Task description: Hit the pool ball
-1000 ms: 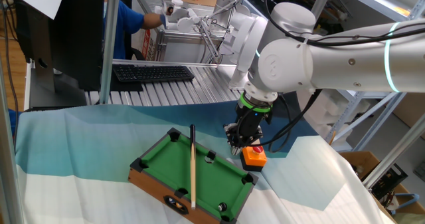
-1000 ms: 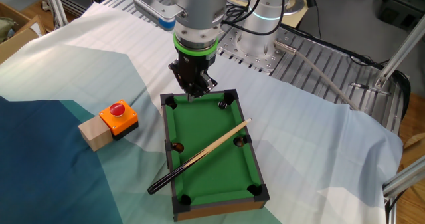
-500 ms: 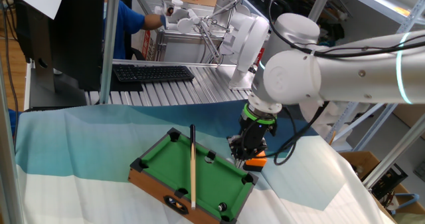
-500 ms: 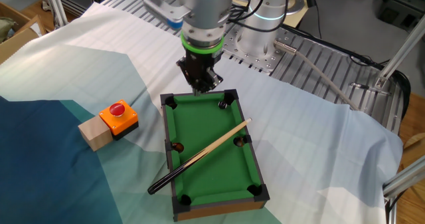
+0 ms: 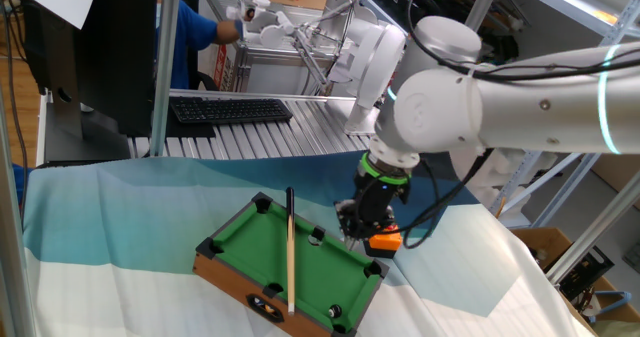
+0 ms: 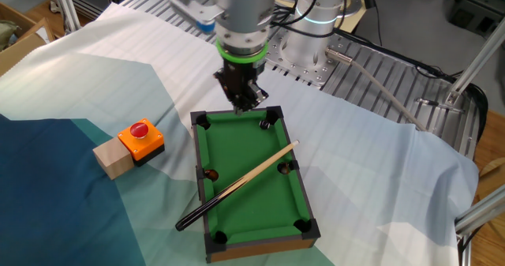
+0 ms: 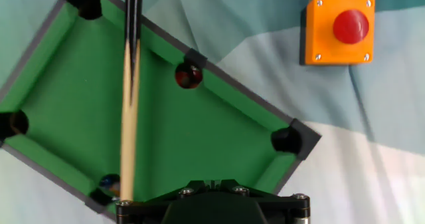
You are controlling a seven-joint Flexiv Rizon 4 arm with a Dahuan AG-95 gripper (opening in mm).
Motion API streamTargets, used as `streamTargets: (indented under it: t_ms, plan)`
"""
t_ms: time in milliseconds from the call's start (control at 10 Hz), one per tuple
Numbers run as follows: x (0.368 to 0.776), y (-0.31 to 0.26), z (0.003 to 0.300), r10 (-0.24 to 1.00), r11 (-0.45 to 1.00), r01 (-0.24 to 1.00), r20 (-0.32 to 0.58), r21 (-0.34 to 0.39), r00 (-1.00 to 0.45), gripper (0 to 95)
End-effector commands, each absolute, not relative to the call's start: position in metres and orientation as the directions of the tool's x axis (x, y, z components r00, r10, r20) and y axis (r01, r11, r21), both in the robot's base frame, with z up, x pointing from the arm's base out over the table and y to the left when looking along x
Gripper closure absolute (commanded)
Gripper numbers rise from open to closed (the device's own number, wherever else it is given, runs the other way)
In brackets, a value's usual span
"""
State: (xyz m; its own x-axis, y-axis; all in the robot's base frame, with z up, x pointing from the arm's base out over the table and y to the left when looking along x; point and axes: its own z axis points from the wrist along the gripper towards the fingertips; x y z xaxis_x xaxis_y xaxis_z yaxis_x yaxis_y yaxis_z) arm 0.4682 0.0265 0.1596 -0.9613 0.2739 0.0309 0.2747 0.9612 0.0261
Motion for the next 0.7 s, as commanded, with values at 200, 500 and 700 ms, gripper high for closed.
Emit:
streamTargets:
  t_ms: [200, 500, 700]
  plan:
    - [0.494, 0.044, 0.158, 0.311, 0.95, 0.312, 0.043, 0.024, -0.949, 95.0]
    - [0.521, 0.047, 0.161, 0.309, 0.951, 0.31, 0.045, 0.019, -0.95, 95.0]
    - [0.54, 0.046, 0.16, 0.298, 0.954, 0.299, 0.039, 0.015, -0.954, 95.0]
